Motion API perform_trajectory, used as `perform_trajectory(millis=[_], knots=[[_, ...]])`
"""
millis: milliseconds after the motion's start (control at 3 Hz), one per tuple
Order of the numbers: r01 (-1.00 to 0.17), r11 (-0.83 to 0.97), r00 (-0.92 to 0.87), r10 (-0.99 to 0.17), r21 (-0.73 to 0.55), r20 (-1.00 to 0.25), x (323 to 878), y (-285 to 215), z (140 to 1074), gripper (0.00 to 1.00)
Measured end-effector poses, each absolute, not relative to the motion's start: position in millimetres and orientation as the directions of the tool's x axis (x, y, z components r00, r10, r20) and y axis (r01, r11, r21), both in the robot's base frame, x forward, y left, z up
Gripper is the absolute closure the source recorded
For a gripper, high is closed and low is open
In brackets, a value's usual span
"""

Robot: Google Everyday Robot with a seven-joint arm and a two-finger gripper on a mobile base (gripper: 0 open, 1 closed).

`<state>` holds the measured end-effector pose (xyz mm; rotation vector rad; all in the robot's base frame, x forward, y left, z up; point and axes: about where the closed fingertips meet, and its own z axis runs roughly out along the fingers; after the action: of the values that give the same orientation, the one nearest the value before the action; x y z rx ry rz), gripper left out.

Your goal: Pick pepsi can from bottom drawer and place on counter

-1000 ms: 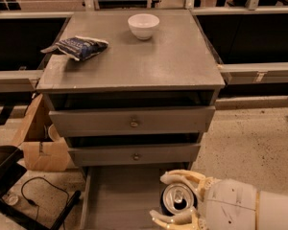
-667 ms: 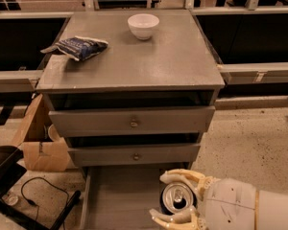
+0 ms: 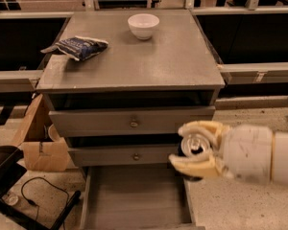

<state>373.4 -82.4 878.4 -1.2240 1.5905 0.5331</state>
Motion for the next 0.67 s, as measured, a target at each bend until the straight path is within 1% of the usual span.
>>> perform_trajectory(millis=[333, 667], knots=[[-0.852, 0.482, -0.029, -0.431, -0.203, -0.902, 439, -127, 909, 1.00], [-0.787, 0.595, -0.088, -0.368, -0.162, -0.926, 516, -165, 943, 1.00]])
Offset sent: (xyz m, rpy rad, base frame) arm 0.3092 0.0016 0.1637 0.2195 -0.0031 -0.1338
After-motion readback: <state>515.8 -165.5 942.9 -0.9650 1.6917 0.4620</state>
